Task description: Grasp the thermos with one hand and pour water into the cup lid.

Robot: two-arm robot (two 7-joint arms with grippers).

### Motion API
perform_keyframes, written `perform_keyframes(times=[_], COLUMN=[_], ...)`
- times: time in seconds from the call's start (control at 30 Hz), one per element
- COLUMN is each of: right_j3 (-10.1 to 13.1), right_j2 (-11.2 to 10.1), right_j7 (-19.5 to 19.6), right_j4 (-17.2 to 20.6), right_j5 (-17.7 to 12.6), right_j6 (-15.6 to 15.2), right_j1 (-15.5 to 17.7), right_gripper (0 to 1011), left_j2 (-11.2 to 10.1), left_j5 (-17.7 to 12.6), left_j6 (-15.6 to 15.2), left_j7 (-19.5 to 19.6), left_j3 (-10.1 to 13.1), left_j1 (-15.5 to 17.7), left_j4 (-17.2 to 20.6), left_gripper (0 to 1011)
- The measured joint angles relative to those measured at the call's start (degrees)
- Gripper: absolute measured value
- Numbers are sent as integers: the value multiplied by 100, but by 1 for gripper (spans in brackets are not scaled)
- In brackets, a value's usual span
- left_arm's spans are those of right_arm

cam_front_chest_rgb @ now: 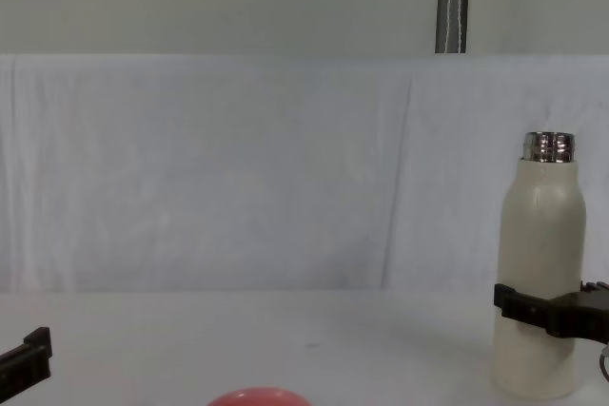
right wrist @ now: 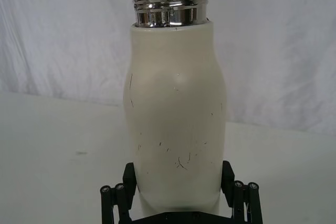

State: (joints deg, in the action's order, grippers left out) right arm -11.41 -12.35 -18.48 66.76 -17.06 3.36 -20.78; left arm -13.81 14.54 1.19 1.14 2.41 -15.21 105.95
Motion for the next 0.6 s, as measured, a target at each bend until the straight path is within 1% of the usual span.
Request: perform_keyframes(times=[0.33, 0.6], right_j3=[5, 30], right_j2=[-65, -182], right_j7=[-69, -119], right_j4=[79, 256], right_j5=[-76, -175], right_j6=[-23, -98], right_j1=[56, 209], right_gripper=[1000, 1000], left_j2=[0, 0], left_j5=[0, 0], left_j6=[0, 0], left_j7=[0, 0], left_j3=[0, 0], left_j1=[0, 0], left_j4=[0, 0], left_gripper=[1001, 1001])
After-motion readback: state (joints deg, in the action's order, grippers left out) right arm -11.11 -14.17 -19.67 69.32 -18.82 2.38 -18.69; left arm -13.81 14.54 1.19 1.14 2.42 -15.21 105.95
